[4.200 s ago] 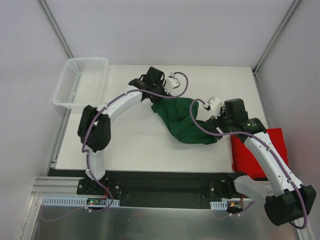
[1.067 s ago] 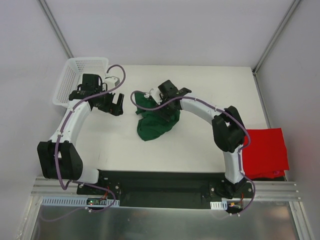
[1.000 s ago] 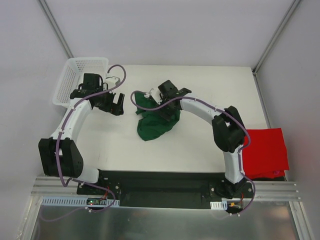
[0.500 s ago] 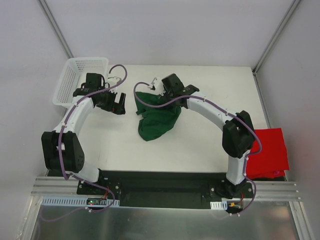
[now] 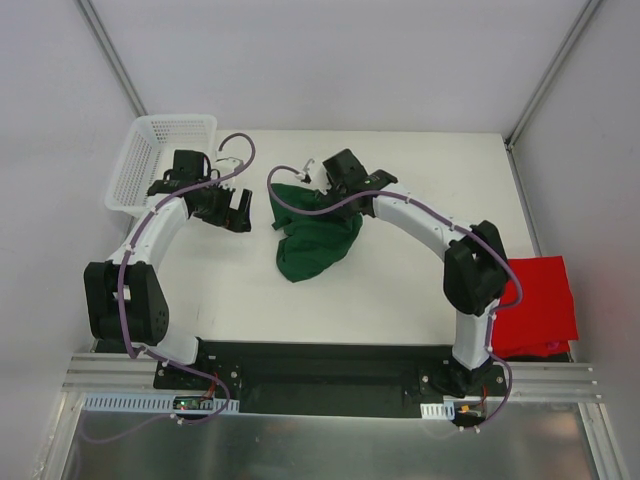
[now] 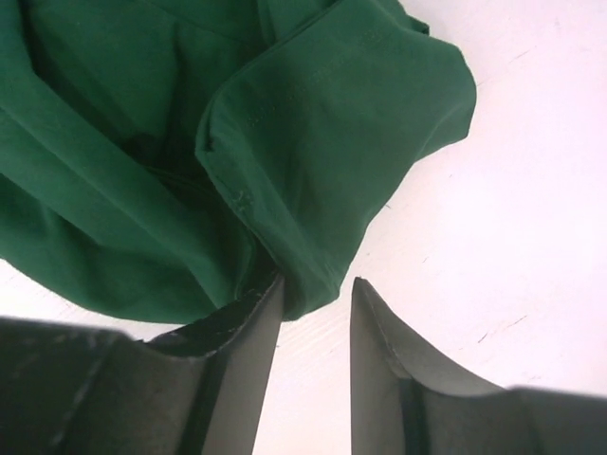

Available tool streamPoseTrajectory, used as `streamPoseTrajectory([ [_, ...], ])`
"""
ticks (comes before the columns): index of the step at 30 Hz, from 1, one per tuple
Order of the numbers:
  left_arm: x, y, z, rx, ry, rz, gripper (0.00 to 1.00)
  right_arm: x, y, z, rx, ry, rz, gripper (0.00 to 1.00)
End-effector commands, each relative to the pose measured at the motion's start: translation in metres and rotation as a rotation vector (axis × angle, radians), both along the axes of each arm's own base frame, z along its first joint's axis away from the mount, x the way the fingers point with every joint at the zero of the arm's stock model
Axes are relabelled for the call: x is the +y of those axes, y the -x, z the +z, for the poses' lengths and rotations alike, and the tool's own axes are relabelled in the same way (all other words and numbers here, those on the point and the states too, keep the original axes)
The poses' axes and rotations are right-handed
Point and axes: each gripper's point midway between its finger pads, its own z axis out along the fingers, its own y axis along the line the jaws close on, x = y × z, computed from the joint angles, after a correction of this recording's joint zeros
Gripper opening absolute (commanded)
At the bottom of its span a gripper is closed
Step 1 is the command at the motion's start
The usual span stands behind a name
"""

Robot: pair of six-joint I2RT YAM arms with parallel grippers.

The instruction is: Fold and stack the t-shirts

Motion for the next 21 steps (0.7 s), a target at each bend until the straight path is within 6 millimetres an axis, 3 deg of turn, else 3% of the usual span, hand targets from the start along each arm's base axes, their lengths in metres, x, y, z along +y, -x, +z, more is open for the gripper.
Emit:
streamPoseTrajectory([
  [1, -0.004, 0.003, 0.005, -0.024, 0.019, -0.023, 0.99, 0.007, 0.008, -0.014, 0.062, -0.031, -0.001, 0.38],
  [10, -0.003, 0.007, -0.002, -0.012, 0.011, -0.021, 0.99, 0.019, 0.008, -0.036, 0.117, -0.052, 0.016, 0.39],
  [13, -0.003, 0.008, -0.003, -0.011, 0.010, -0.022, 0.99, 0.018, 0.000, -0.026, 0.078, -0.048, 0.007, 0.02],
  [16, -0.002, 0.009, -0.005, -0.006, 0.007, -0.022, 0.99, 0.014, -0.013, 0.006, -0.016, -0.040, -0.002, 0.01],
  [19, -0.001, 0.010, -0.008, -0.001, 0.001, -0.022, 0.99, 0.000, -0.031, 0.070, -0.190, 0.002, -0.011, 0.01],
  [21, 0.000, 0.010, -0.008, -0.002, -0.004, -0.022, 0.99, -0.019, -0.041, 0.127, -0.332, 0.029, -0.055, 0.01],
])
